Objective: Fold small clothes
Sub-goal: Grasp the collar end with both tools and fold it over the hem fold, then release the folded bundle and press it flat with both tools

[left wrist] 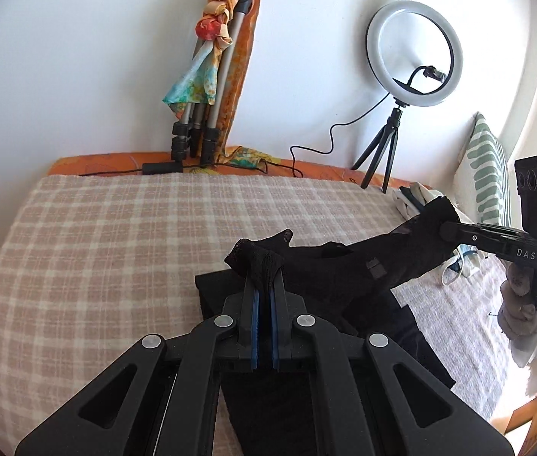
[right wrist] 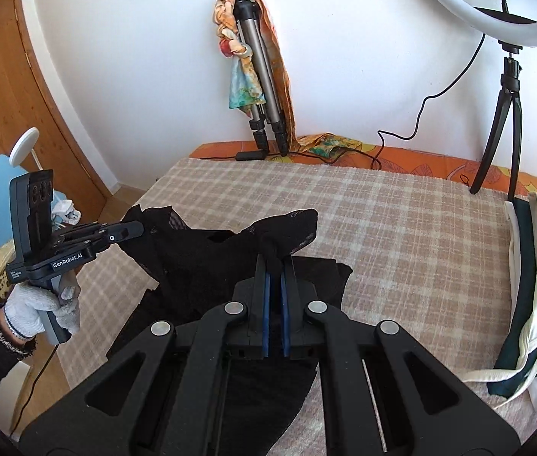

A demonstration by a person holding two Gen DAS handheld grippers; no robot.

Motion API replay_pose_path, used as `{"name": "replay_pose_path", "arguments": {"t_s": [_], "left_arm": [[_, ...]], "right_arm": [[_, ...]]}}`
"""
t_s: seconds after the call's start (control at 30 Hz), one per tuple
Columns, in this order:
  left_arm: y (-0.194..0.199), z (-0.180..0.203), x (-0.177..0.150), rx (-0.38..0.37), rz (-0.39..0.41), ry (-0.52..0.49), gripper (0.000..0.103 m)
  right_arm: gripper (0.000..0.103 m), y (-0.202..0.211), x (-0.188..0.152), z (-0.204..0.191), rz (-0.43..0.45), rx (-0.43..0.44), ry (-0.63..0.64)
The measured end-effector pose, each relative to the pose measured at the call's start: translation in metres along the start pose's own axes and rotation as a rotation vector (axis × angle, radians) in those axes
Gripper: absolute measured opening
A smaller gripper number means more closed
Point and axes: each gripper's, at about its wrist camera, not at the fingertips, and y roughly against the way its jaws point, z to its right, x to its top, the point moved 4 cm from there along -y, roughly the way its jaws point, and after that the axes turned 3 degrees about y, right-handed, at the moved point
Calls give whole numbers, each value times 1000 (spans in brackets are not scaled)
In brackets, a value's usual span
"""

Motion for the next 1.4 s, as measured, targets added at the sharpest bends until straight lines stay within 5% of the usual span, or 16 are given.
{"name": "replay_pose_path", "arguments": {"t_s": [0.37, 0.53, 0.63, 0.67, 0.73, 1.0, 1.2, 1.4], "left_arm": [[40, 12, -75, 41, -19, -99, 5], [66, 13, -111, 35, -41, -118, 11], [84, 10, -129, 55, -45, -134, 25], [88, 6, -132, 55, -46, -115, 25], [94, -5, -134, 21, -62, -23, 25], [71, -25, -125, -163, -148, 391, 27], [51, -21, -132, -210, -211, 475, 27], [47, -22, -138, -257, -221, 526, 24]], "right_arm": [[6, 24, -95, -32, -36, -98, 124], [16, 47, -128, -28, -53, -76, 107], [24, 68, -142, -21, -40, -39, 39], [38, 72, -144, -17, -38, -42, 2], [47, 78, -147, -3, -35, -27, -102], [47, 54, -151, 25, -87, 153, -520], [47, 30, -158, 23, -127, 237, -676], [47, 8, -165, 13, -185, 236, -677]]}}
